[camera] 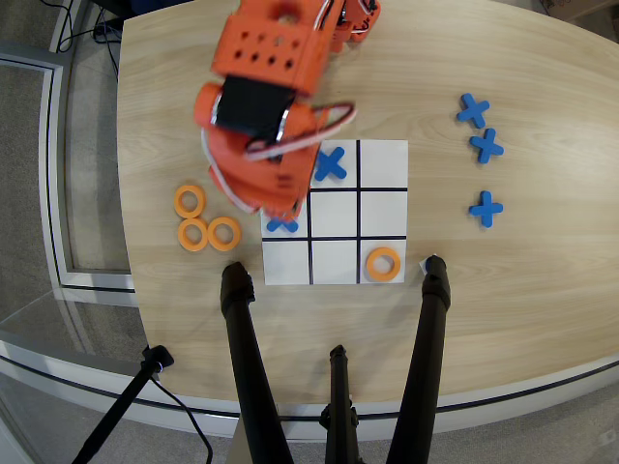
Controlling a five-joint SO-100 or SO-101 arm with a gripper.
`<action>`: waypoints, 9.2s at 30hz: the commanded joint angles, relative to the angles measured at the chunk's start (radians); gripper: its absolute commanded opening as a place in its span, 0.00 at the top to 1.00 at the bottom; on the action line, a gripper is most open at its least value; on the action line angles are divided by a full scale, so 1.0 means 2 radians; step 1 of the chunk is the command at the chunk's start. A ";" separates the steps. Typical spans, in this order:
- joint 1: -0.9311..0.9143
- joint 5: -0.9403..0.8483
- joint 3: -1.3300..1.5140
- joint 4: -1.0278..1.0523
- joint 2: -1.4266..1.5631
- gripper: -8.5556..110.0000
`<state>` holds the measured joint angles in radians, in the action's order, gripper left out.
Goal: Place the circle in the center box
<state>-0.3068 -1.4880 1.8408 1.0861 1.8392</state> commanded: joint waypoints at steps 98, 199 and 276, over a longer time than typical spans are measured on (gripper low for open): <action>-0.072 0.012 -0.311 0.041 -0.446 0.82; 0.199 0.133 0.057 -0.201 -0.187 0.93; -0.148 -0.034 0.681 0.109 0.765 0.93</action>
<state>-0.4218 -1.5417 3.1462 1.3008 3.3610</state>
